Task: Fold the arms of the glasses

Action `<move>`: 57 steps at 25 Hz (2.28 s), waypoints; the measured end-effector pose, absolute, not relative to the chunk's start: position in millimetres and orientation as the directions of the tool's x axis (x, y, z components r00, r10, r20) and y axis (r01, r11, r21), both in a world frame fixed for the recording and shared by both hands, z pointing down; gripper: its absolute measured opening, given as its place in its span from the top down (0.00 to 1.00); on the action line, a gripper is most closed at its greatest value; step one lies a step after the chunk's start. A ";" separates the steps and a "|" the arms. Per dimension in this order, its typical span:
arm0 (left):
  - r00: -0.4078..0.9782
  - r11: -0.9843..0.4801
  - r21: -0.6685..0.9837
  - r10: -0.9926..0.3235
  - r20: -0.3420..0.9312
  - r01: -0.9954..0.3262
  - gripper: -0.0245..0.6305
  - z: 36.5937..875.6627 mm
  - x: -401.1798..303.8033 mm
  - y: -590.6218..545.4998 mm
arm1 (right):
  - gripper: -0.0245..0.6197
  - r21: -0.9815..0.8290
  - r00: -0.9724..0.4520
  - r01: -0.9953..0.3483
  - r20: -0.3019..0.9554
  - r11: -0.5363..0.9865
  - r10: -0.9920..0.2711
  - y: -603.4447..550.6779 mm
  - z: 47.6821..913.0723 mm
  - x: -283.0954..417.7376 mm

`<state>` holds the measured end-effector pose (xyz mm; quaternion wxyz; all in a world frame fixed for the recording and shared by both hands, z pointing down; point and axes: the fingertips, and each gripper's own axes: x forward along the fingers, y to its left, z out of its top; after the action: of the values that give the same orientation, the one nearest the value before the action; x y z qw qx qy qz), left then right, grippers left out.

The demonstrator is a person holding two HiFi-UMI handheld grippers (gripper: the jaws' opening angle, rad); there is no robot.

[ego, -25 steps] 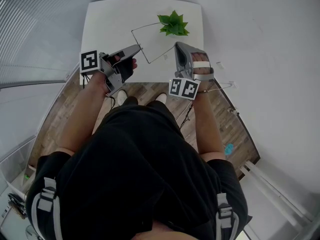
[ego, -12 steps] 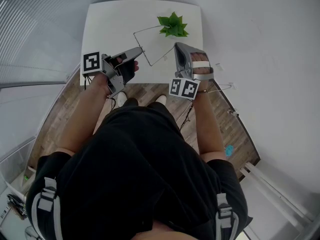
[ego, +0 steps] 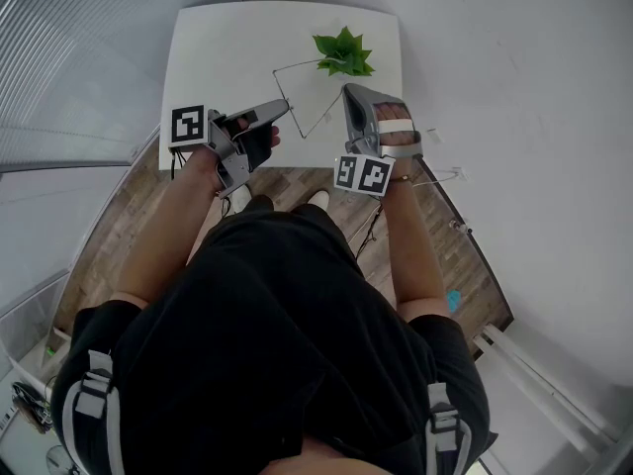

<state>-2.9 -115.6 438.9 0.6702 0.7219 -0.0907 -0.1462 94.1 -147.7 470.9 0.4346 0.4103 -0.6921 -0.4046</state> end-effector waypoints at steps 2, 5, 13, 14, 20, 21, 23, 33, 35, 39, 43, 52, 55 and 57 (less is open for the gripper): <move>0.942 -0.081 0.994 -0.322 -0.096 0.073 0.94 438.4 -1.9 -115.5 | 0.95 0.917 -0.292 -0.214 0.268 0.336 -0.918 -149.1 471.7 92.4; 0.943 -0.077 0.994 -0.318 -0.096 0.076 0.94 437.6 -0.7 -115.5 | 0.95 0.918 -0.302 -0.214 0.264 0.334 -0.916 -149.8 470.7 90.0; 0.941 -0.080 0.994 -0.325 -0.099 0.077 0.94 436.5 -2.4 -116.4 | 0.92 0.903 -0.319 -0.235 0.278 0.360 -0.906 -149.0 474.3 86.3; 0.941 -0.081 0.994 -0.325 -0.098 0.076 0.94 436.8 -2.7 -116.8 | 0.90 0.900 -0.318 -0.241 0.279 0.362 -0.906 -149.6 474.6 86.1; 0.942 -0.082 0.993 -0.320 -0.101 0.079 0.94 437.5 -2.0 -117.4 | 0.86 0.895 -0.316 -0.264 0.272 0.359 -0.909 -153.6 472.6 84.6; 0.942 -0.081 0.994 -0.319 -0.100 0.079 0.94 437.6 -1.7 -117.2 | 0.87 0.896 -0.318 -0.262 0.270 0.358 -0.909 -153.9 472.2 83.8; 0.943 -0.078 0.994 -0.319 -0.097 0.076 0.94 438.4 -1.3 -117.0 | 0.89 0.898 -0.321 -0.259 0.267 0.356 -0.908 -154.3 472.0 82.8; 0.948 -0.072 0.995 -0.303 -0.094 0.075 0.94 440.7 0.8 -115.3 | 0.90 0.904 -0.341 -0.237 0.264 0.354 -0.902 -158.3 470.9 71.4; 0.951 -0.071 0.994 -0.295 -0.098 0.080 0.94 440.4 2.7 -114.2 | 0.90 0.906 -0.349 -0.233 0.263 0.355 -0.900 -159.0 470.3 67.4; 0.954 -0.066 0.994 -0.283 -0.098 0.082 0.94 441.9 4.3 -112.1 | 0.90 0.908 -0.362 -0.222 0.263 0.356 -0.894 -159.2 469.4 60.0; 0.956 -0.062 0.994 -0.277 -0.099 0.086 0.94 442.7 4.7 -111.9 | 0.90 0.910 -0.373 -0.211 0.262 0.356 -0.890 -159.5 469.1 54.8; 0.960 -0.061 0.995 -0.263 -0.096 0.083 0.94 445.1 7.3 -108.8 | 0.90 0.910 -0.391 -0.202 0.263 0.361 -0.882 -158.3 468.5 46.0; 0.962 -0.061 0.995 -0.256 -0.094 0.081 0.94 446.5 9.0 -107.6 | 0.90 0.910 -0.399 -0.198 0.265 0.365 -0.878 -157.4 469.8 42.9; 0.964 -0.060 0.995 -0.252 -0.087 0.074 0.94 447.6 10.5 -106.4 | 0.90 0.910 -0.403 -0.195 0.266 0.366 -0.876 -156.3 470.0 41.9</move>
<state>10.5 -106.4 447.6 0.6827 0.7182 -0.0619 -0.1197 41.9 -156.3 470.0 0.4016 0.3703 -0.7225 -0.4238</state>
